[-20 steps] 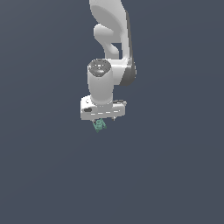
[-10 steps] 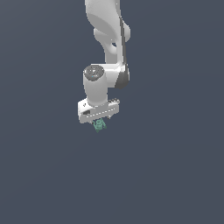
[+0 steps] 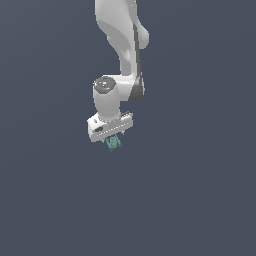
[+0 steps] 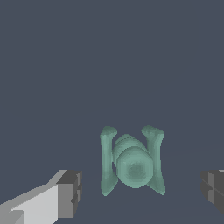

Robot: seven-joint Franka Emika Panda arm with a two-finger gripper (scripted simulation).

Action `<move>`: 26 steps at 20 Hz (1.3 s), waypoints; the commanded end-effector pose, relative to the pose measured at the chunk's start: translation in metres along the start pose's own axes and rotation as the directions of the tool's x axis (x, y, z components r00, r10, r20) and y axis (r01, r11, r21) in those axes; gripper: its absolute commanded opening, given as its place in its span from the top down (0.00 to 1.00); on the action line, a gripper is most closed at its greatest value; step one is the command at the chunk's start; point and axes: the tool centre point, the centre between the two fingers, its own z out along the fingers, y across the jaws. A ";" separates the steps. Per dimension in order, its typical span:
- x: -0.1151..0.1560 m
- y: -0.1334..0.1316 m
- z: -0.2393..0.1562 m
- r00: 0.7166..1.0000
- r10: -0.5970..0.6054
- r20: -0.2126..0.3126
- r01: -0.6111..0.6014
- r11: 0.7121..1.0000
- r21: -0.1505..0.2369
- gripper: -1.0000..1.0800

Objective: Pick up the object and move it to a goal position.

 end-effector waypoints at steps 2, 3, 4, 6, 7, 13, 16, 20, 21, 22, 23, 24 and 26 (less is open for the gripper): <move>-0.002 0.000 0.002 1.000 -0.018 -0.001 0.018 1.000 0.000 0.04; -0.002 0.000 0.002 1.000 -0.020 -0.001 0.020 1.000 0.000 0.04; -0.002 0.000 0.002 1.000 -0.021 -0.001 0.021 1.000 0.000 0.04; -0.002 0.000 0.002 1.000 -0.017 -0.001 0.017 1.000 0.000 0.04; -0.002 0.000 0.003 1.000 -0.017 -0.001 0.017 1.000 0.000 0.04; -0.003 0.000 0.023 1.000 -0.019 -0.001 0.019 1.000 0.000 0.04; -0.003 -0.001 0.039 1.000 -0.020 -0.001 0.020 1.000 0.000 0.04; -0.003 0.000 0.050 1.000 -0.021 -0.001 0.021 1.000 0.000 0.04; -0.003 0.000 0.052 1.000 -0.021 -0.001 0.021 1.000 0.000 0.04; -0.003 0.000 0.052 1.000 -0.021 -0.001 0.021 1.000 0.000 0.04; -0.003 0.000 0.053 1.000 -0.021 -0.001 0.021 1.000 0.000 0.04; -0.003 0.000 0.053 1.000 -0.021 -0.001 0.021 1.000 0.000 1.00; -0.003 0.000 0.053 1.000 -0.021 -0.001 0.021 1.000 0.000 1.00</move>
